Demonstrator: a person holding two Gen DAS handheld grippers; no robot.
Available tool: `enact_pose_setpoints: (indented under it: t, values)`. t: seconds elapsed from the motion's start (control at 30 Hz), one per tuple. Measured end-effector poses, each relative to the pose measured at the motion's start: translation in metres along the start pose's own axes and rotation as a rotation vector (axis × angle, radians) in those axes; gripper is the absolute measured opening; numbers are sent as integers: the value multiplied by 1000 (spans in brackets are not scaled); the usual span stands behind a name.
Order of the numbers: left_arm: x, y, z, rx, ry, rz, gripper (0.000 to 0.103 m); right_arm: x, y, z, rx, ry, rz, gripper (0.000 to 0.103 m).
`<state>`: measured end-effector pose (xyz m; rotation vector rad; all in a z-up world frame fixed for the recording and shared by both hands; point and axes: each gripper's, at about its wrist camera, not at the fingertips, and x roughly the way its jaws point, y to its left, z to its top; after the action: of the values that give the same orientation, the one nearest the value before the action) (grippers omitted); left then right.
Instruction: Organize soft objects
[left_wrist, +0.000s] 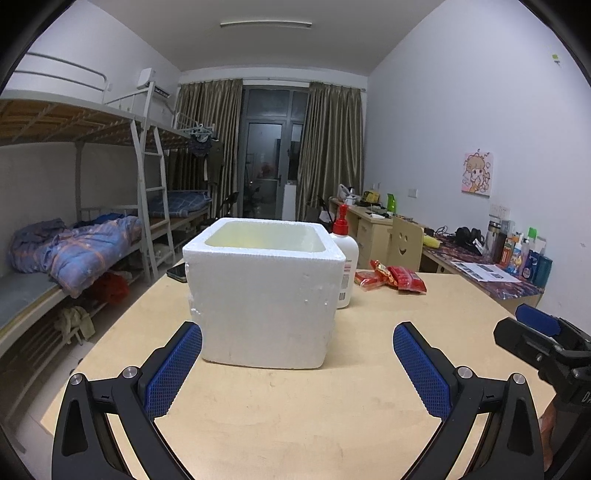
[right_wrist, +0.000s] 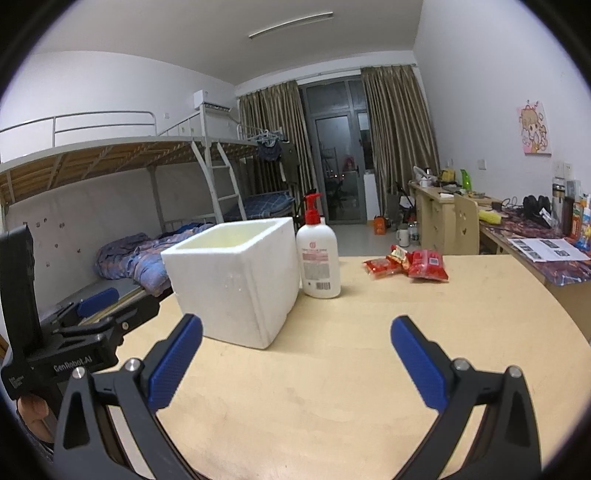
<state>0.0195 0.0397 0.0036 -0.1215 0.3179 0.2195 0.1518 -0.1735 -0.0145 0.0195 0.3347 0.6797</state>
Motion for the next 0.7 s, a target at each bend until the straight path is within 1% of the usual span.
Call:
enact_pose_setpoints:
  t: [0.33,0.43,0.7]
  values:
    - [-1,0,-7,19,-11,-9,103,-1,0,-7,-5,-6,7,103]
    - [-1,1,-9,16,-13,-9,103,2,0,-8,-7,4,7,103]
    - [4,5,-12,22,-2,18,103,6,1,-9,5,12,20,103]
